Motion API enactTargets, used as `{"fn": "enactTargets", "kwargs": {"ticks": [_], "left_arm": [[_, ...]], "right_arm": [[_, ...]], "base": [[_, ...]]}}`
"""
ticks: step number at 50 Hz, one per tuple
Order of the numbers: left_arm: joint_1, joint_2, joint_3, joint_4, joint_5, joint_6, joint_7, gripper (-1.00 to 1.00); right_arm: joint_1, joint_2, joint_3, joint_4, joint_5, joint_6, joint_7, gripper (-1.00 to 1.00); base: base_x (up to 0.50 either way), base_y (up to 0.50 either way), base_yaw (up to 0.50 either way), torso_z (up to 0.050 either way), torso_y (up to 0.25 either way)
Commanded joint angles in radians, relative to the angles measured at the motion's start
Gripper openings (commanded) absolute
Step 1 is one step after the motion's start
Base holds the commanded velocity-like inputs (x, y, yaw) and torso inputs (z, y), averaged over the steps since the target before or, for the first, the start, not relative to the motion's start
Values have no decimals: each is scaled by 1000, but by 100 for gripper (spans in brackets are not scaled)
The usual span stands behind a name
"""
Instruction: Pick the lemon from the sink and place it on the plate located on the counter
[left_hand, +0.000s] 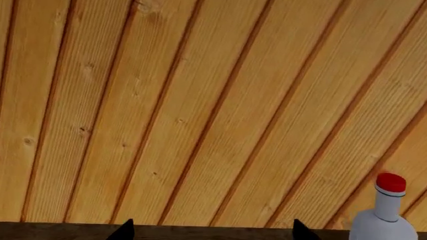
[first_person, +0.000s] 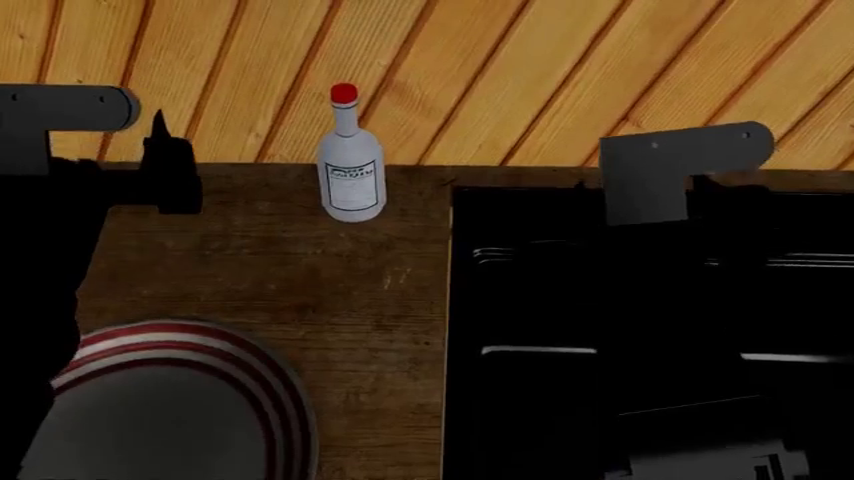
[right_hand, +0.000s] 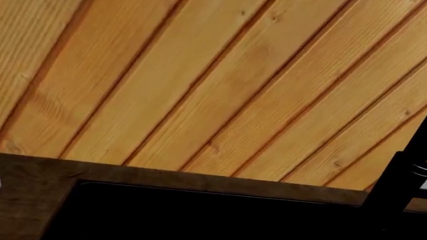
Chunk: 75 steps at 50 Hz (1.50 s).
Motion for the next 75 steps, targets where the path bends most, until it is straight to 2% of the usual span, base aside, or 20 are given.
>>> {"fn": "enactTargets", "kwargs": {"ticks": [1, 24, 39, 47, 75], "left_arm": [[4, -3, 2, 2, -6, 3, -4, 100], [5, -20, 15, 45, -7, -24, -19, 100], [5, -25, 33, 48, -5, -25, -20, 100], [3, -27, 25, 56, -17, -28, -21, 100], [11, -36, 31, 89, -25, -32, -36, 100]], "right_arm": [[-2, 3, -2, 3, 3, -3, 3, 100], [-51, 36, 6, -155, 36, 118, 1, 100], [-59, 56, 7, -270, 61, 230, -2, 100], [-36, 71, 22, -346, 89, 343, -10, 100], [-32, 87, 44, -366, 112, 393, -9, 100]], "base": [[0, 0, 0, 0, 0], [0, 0, 0, 0, 0], [-1, 0, 0, 0, -243], [-1, 0, 0, 0, -20], [0, 0, 0, 0, -40]]}}
